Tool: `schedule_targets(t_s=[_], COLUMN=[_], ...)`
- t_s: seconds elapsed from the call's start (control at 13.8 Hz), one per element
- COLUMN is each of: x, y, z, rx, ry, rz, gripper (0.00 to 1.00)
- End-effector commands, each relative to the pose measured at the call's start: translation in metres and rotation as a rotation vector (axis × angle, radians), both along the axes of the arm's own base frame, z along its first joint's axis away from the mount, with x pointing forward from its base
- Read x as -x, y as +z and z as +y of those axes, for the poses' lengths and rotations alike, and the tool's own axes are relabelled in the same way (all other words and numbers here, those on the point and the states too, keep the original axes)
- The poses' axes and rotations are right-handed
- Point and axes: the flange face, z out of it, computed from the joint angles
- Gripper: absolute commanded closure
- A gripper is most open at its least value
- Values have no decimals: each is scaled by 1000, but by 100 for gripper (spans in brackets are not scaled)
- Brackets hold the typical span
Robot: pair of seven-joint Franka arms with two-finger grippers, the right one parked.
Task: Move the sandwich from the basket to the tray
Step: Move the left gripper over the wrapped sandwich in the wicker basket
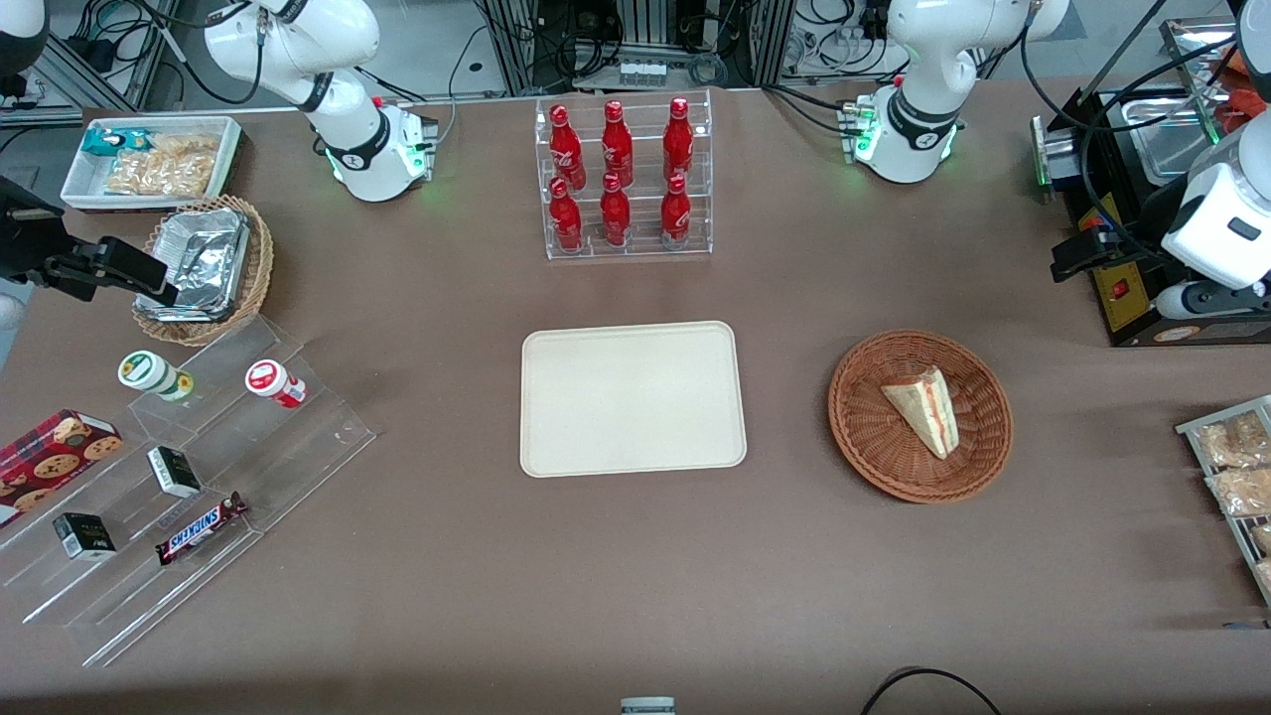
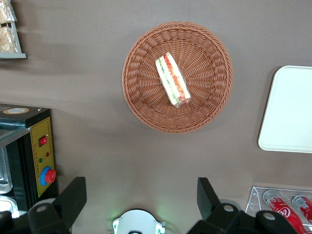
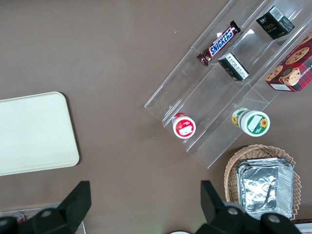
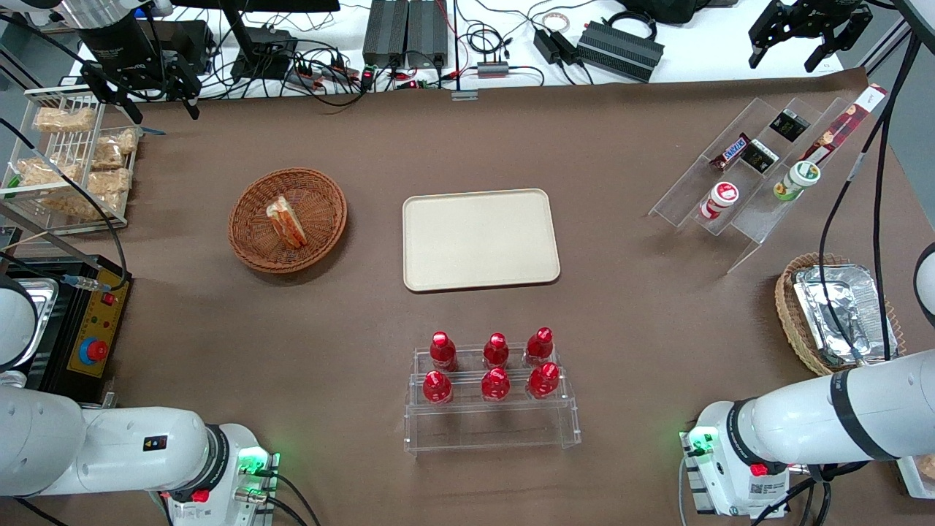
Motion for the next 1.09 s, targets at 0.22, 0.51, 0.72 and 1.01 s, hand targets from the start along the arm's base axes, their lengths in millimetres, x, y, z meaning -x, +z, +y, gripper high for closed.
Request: schedule_targets(t_s=[0.22,0.51,0.72,1.01], x=[-5,-4,-5,-1], y=[-17,-53,-95,-155], z=[-14,-17,-27,-28], rx=[15,10,2,-2], ry=[-31,-40,-61,-65], rz=[42,76,59,25], gripper=[0,0,0,0])
